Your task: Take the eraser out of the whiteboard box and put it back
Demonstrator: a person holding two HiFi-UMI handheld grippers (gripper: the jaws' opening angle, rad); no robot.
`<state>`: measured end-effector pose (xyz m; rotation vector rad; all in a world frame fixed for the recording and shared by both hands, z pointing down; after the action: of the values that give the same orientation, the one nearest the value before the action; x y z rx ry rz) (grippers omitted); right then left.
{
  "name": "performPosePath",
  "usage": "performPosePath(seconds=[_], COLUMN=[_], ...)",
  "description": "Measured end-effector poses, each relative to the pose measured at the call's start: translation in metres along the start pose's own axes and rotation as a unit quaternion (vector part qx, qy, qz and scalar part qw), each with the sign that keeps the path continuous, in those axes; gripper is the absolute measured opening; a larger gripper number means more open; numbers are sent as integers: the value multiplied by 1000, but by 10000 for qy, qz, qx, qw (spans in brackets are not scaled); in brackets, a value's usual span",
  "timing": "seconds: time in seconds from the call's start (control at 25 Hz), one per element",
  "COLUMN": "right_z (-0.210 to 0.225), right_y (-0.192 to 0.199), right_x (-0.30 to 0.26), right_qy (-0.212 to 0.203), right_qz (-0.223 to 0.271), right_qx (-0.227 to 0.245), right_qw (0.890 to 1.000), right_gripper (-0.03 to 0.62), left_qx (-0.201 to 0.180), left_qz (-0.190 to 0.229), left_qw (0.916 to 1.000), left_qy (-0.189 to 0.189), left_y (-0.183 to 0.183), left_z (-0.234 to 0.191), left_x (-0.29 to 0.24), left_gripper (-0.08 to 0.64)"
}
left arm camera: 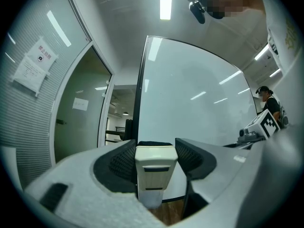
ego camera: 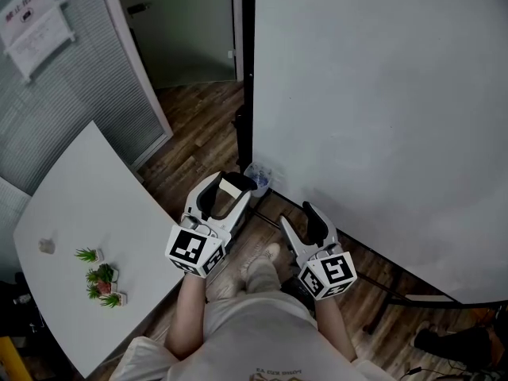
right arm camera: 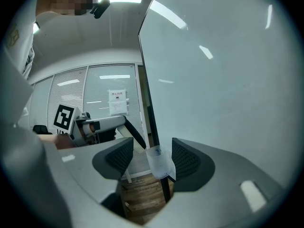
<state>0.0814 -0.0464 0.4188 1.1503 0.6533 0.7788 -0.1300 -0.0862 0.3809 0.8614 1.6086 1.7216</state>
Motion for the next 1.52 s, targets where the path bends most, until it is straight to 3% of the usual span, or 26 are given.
performPosePath(seconds=[0.56,1.52], right_z=[0,19], right_y=[6,10], right_x=[-12,-14], right_qy=[-446,-326], right_qz=[-209,-296], right_qx=[-1,-115], right_qw=[9988,9990], right_gripper=[249,244], left_qx=[-3,91], left_qz=[-84,-259], left_qw=[9999,9995], left_qy=[126,167], left_y=[6,23], left_z=[1,-3], left_x=[-25,-43], left_gripper=[258,258])
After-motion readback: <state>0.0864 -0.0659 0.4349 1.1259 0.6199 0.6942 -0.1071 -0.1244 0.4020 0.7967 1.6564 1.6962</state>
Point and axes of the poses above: the fingertips, and each gripper's own axes: x backward along the fingers, z to its right, y out of its underside, the point moved 8 cm from there along x, backward along the fingers, and after that the axes turned 5 degrees about -x, right-handed, at the moved point
